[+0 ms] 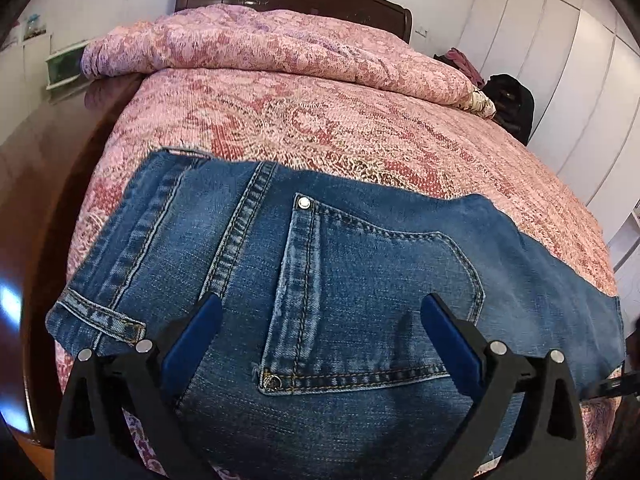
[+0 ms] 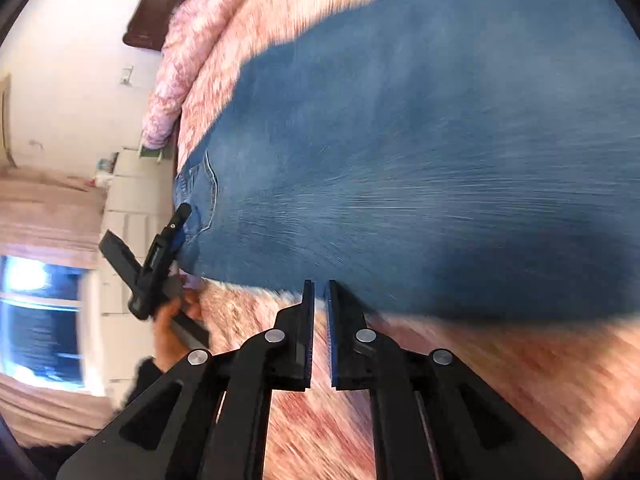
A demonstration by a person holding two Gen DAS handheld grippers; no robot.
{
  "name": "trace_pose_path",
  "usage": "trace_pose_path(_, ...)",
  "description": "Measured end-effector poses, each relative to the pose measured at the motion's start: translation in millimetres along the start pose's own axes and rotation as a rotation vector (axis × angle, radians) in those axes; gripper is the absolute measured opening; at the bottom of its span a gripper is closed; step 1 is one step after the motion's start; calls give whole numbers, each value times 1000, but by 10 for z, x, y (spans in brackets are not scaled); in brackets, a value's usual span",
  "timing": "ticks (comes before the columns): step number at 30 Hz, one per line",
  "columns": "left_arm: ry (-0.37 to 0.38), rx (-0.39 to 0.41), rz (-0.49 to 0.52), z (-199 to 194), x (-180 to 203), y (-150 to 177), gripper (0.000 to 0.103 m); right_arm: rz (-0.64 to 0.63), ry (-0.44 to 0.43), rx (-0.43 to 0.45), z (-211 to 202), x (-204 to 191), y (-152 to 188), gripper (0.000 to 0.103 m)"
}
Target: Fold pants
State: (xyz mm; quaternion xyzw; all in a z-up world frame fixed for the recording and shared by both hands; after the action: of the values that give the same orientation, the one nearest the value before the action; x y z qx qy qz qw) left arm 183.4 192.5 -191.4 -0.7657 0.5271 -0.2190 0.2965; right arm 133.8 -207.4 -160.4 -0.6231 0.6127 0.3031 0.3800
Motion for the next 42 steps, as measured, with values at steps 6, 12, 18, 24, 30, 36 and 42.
trace_pose_path(6, -84, 156, 135, -565, 377, -102, 99, 219, -97, 513, -1721, 577, 186, 31)
trace_pose_path(12, 147, 161, 388, -1098, 1620, 319, 100, 588, -154, 950, -2733, 1557, 571, 63)
trace_pose_path(18, 240, 25, 542, -990, 2267, 814, 100, 681, -289, 975, -2756, 1902, 501, 63)
trace_pose_path(24, 276, -11, 639, -1062, 2357, 1132, 100, 712, -301, 990, -2613, 1927, 367, 50)
trace_pose_path(30, 273, -4, 630, -1089, 2313, 1152, 100, 657, -297, 1010, -2634, 1876, 278, 44)
trace_pose_path(36, 266, -12, 603, -1034, 2266, 1109, 100, 593, -240, 1003, -2619, 1839, 139, 6)
trace_pose_path(42, 268, -36, 548, -956, 2176, 1049, 100, 598, -171, 983, -2673, 1890, 282, 5)
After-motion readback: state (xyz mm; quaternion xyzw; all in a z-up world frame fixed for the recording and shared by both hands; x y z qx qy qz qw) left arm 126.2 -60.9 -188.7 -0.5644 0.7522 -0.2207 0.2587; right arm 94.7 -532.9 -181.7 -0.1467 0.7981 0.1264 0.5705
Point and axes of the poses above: each gripper's, at about its wrist camera, not at the fingertips, and z roughly the way its jaws point, x to its right, y to its underside, the point moved 7 cm from there along z, roughly the way its jaws point, and after that the axes turned 14 degrees about -y, right-handed, at the moved point
